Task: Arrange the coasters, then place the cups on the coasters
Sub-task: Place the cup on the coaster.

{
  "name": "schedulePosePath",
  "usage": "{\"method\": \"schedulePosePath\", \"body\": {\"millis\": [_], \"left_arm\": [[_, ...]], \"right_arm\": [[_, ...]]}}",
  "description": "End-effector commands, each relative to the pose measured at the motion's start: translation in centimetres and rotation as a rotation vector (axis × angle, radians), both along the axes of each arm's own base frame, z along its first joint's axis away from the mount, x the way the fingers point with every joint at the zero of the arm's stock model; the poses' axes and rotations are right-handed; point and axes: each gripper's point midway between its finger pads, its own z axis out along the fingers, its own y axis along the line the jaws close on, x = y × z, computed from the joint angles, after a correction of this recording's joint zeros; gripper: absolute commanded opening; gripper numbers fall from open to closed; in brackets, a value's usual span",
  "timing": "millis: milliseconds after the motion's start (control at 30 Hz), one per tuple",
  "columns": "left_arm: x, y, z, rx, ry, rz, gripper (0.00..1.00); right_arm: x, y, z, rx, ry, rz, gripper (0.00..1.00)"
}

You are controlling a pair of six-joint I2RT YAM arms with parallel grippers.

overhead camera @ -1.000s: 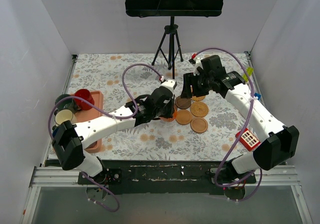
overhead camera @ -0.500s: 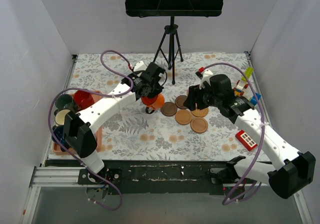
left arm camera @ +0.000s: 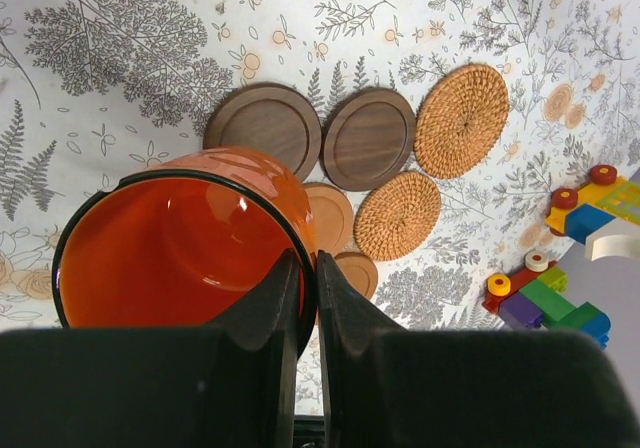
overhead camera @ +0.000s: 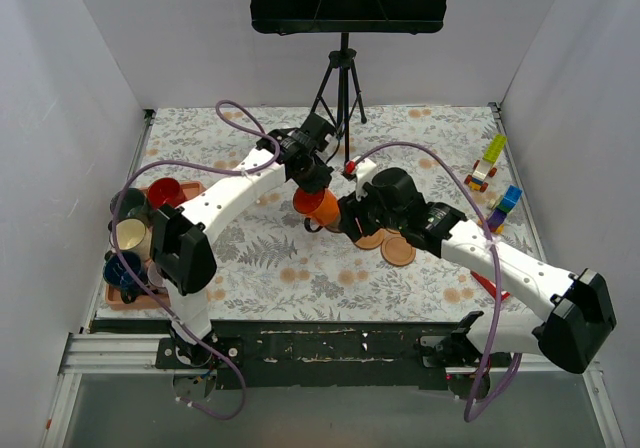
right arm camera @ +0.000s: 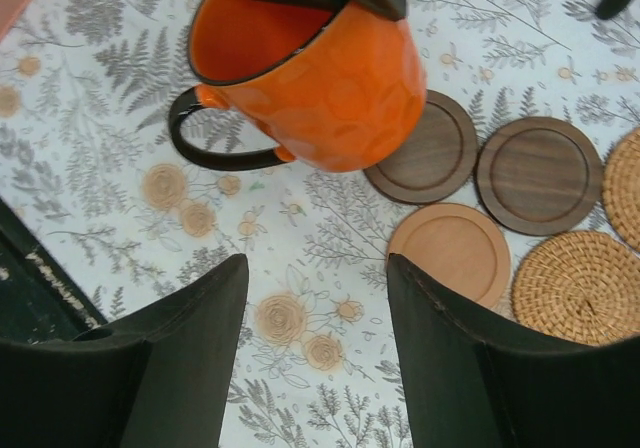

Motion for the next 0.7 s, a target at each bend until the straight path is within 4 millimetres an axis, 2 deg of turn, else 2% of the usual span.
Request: {"method": "schedulePosePath", "body": {"millis": [0, 100, 200, 333, 500, 667], "left_arm": [[1.6, -1.5, 1.8, -0.063, -0.042, 0.04, 0.0], [2.5, -2.1, 2.3, 0.038, -0.153, -0.09, 0.0], [2.8, -2.7, 2.2, 0.146, -0.212, -0.183, 0.0], [2.1, -5.6, 1.9, 0.155, -0.272, -0.386, 0.0], [2.1, -7.2, 1.9, 0.246, -0.352, -0.523, 0.0], [1.4, -8.3, 0.4, 0.339, -0.341, -0.612, 0.0]], "right_arm": [[3.1, -1.6, 2.2, -0.009, -0.07, -0.132, 0.66], [4.0, -3.9, 1.6, -0.029, -0.058, -0.236, 0.66], [5.2, -6.4, 2.4, -0.031, -0.092, -0.358, 0.66], [6.2, -8.7, 4.2, -0.024, -0.147, -0.469, 0.67], [6.5, -10.4, 6.9, 0.007, -0.204, -0.55, 0.68], [6.3, -11.1, 8.9, 0.058, -0.246, -0.573, 0.68]]}}
